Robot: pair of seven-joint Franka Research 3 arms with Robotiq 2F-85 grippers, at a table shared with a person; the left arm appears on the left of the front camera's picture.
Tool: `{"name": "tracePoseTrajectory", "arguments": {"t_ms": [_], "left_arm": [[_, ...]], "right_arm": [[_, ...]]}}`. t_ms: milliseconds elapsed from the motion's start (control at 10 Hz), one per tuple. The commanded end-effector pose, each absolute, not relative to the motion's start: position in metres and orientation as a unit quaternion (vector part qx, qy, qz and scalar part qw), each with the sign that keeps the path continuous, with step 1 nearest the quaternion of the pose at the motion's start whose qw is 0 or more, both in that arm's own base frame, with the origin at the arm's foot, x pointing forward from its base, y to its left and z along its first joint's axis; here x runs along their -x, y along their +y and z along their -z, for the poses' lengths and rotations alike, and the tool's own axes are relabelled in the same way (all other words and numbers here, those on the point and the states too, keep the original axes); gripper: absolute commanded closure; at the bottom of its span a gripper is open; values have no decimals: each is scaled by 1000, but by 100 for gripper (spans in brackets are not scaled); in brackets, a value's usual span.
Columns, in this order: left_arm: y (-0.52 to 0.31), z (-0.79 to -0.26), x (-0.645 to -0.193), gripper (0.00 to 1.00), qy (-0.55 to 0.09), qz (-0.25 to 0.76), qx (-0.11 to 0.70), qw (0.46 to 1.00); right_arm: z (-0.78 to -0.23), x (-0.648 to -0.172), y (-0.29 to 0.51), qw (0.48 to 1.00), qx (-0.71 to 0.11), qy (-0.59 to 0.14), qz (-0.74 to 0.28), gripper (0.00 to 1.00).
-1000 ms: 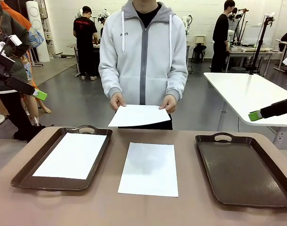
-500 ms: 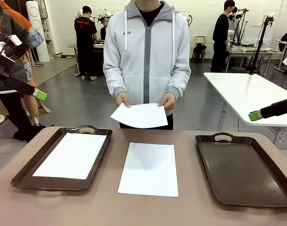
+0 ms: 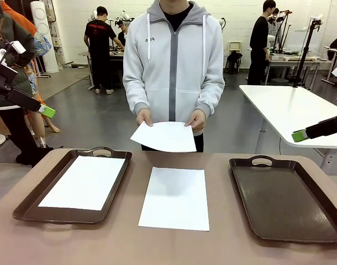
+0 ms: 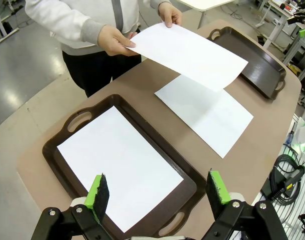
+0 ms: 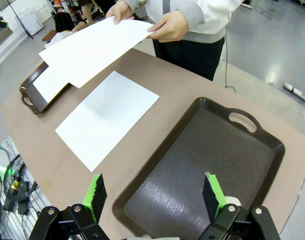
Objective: Sort the A4 documents.
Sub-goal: Receive the A4 Paper.
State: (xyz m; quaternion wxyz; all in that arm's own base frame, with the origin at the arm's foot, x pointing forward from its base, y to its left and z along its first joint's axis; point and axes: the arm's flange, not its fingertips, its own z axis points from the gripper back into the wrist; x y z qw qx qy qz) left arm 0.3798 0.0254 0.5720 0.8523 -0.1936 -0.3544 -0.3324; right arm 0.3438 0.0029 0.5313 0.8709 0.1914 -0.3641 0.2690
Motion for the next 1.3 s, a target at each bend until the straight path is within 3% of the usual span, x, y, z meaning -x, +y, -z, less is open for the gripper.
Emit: {"name": "tracePoseTrajectory", "arguments": {"t_ms": [0, 1200], "left_arm": [[26, -571, -379, 0, -355, 338, 189, 851], [26, -571, -379, 0, -355, 338, 189, 851]], "right_arm": [[-529, -345, 3, 869, -201, -363, -269, 0], [-529, -345, 3, 869, -201, -363, -269, 0]]}}
